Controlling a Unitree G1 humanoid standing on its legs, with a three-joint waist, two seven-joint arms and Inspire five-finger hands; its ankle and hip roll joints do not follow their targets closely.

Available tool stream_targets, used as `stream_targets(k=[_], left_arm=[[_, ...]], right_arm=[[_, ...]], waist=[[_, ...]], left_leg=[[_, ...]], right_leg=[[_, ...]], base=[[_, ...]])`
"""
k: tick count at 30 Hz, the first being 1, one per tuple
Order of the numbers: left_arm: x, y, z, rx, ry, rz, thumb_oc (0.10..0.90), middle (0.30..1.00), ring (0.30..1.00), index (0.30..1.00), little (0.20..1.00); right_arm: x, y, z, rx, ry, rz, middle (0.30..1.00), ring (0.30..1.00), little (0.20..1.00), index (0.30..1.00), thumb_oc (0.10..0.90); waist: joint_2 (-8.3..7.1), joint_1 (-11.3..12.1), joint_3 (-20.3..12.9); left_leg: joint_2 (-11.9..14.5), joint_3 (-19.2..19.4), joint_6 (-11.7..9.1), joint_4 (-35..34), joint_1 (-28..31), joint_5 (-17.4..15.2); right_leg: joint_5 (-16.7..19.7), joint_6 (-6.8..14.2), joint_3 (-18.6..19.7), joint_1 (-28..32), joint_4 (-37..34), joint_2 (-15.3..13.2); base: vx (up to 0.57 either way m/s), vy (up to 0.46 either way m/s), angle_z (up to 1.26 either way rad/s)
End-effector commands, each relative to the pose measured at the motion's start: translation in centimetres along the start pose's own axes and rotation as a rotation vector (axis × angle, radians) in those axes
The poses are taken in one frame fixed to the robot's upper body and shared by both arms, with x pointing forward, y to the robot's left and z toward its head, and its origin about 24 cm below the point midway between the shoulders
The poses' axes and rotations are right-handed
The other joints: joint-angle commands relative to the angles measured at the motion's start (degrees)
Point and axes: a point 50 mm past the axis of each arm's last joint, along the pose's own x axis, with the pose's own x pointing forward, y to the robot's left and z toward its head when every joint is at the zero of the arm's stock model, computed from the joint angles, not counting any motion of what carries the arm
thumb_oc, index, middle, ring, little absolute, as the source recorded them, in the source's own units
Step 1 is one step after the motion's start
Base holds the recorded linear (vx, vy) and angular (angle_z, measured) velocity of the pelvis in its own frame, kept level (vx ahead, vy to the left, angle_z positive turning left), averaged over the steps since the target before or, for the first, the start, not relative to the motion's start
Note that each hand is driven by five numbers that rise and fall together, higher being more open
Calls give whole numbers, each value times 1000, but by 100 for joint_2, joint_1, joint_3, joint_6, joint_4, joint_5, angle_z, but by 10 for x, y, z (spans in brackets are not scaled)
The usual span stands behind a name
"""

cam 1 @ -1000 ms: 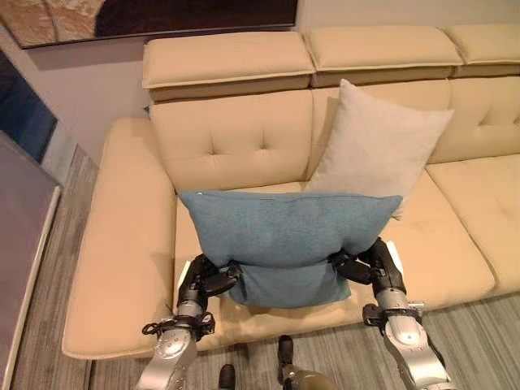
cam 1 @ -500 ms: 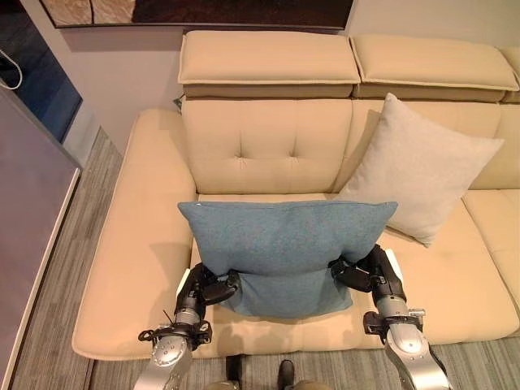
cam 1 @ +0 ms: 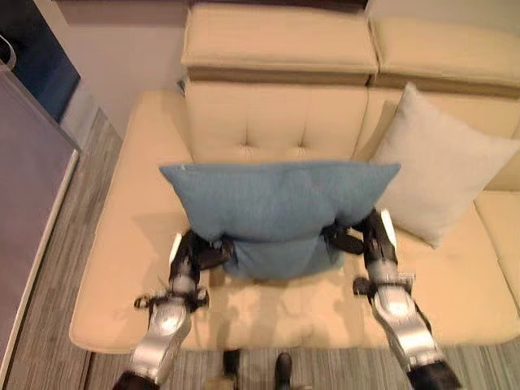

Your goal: Pick up all the scattered cushions and arrange them neatly on the sofa.

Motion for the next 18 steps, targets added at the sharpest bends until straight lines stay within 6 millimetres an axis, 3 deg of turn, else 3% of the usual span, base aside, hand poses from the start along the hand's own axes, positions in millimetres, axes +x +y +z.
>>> stream_targets(k=[1, 5, 6, 7, 8, 10, 13, 18], left_arm=[[21, -52, 87, -81, -459, -152, 400, 300, 300, 300, 300], [39, -59, 113, -73, -535, -129, 400, 300, 300, 300, 300], [49, -62, 130, -59, -581, -110, 400, 300, 300, 300, 300], [50, -62, 131, -59, -584, -110, 400, 300, 300, 300, 300], [59, -64, 148, -22, -637, -83, 400, 300, 300, 300, 300], [63, -65, 158, -14, -666, -71, 400, 300, 300, 300, 300], [79, -68, 192, 11, -740, -22, 400, 300, 300, 300, 300], [91, -69, 216, 66, -770, 0, 400, 300, 300, 300, 300]], right_arm=[[20, 23, 76, 83, -390, 24, 300, 300, 300, 300, 400], [39, 30, 99, 77, -456, 6, 300, 300, 300, 300, 400], [49, 31, 115, 79, -502, -15, 300, 300, 300, 300, 400], [49, 31, 115, 79, -505, -16, 300, 300, 300, 300, 400], [60, 29, 134, 71, -562, -51, 300, 300, 300, 300, 400], [64, 29, 143, 66, -592, -66, 300, 300, 300, 300, 400], [85, 28, 176, 10, -670, -125, 300, 300, 300, 300, 400], [98, 27, 194, -43, -697, -149, 300, 300, 300, 300, 400]], waist=[[72, 45, -364], [113, 46, -327], [138, 38, -283], [139, 33, -285], [169, 36, -258], [172, 29, -251], [183, 48, -194], [207, 28, -175]], left_leg=[[-51, -115, -235, 2, 49, -597], [-80, -171, -283, 2, -220, -495], [-97, -176, -325, 2, -347, -447], [-98, -180, -325, 2, -367, -441], [-101, -195, -369, 2, -470, -428], [-116, -190, -384, 2, -576, -377], [-140, -185, -471, 2, -898, -272], [-157, -213, -521, 2, -1152, -191]], right_leg=[[-7, 460, 4, -220, 67, -231], [73, 459, -13, -470, 63, -234], [114, 465, -19, -594, 61, -242], [116, 465, -22, -614, 63, -243], [127, 469, -30, -728, 65, -255], [176, 473, -29, -821, 58, -266], [254, 489, -45, -1164, 64, -272], [322, 519, -53, -1417, 51, -285]], base=[[-92, 25, 13], [-70, 22, 5], [-41, 17, 3], [-55, 31, 4], [-32, 25, 8], [-39, 24, 10], [-53, 14, 8], [-12, 5, 0]])
